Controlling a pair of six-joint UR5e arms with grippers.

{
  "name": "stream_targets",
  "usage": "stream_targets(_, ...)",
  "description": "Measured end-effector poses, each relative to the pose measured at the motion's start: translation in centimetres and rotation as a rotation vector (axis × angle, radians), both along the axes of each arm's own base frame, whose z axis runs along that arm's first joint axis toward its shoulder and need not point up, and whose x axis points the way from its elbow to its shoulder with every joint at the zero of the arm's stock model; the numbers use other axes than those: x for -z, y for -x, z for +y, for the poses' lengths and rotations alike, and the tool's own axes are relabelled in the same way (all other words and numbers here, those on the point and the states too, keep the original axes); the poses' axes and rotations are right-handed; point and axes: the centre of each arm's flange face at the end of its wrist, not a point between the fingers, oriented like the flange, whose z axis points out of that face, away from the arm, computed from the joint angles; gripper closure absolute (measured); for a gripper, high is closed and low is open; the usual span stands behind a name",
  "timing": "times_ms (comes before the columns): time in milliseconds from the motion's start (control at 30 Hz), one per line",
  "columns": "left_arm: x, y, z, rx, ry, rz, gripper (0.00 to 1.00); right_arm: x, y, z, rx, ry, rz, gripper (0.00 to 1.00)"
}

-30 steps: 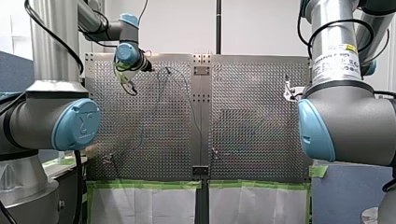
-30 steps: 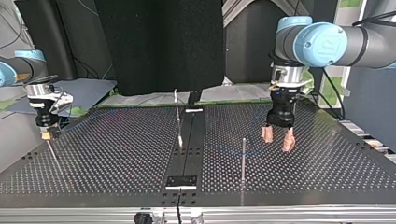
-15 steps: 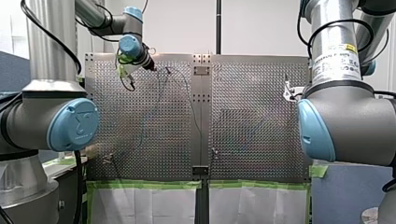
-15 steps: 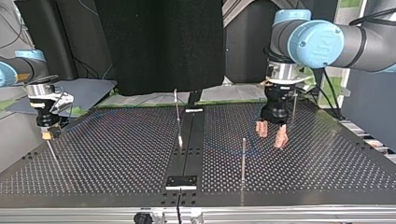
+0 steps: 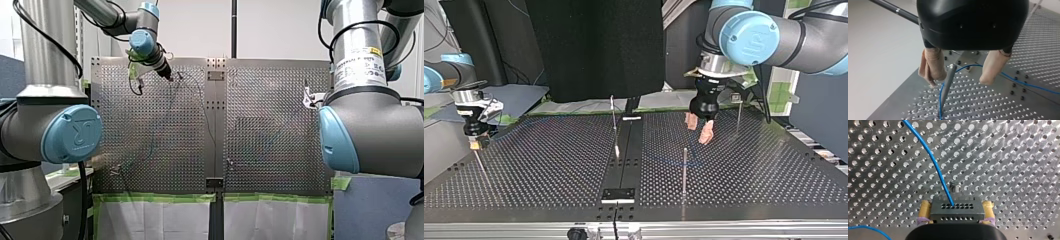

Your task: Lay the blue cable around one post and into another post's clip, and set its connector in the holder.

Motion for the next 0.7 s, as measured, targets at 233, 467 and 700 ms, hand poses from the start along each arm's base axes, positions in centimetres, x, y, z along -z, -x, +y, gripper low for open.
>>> stream_targets(233, -1.1, 0.6, -0.1, 0.018, -0.068, 0.018, 0.00, 0.0, 0.1, 0.0, 0.006, 0.000, 0.000, 0.21)
stream_targets(467, -3.6, 1.2, 0.0, 0.033, -0.143, 0.018, 0.00, 0.0, 0.1, 0.0, 0.007, 0.000, 0.000, 0.21)
stream_targets(700, -3.5, 2.1, 0.0, 0.058, -0.227, 0.069, 0.00, 0.0, 0.1, 0.0, 0.008, -0.001, -0.001, 0.21)
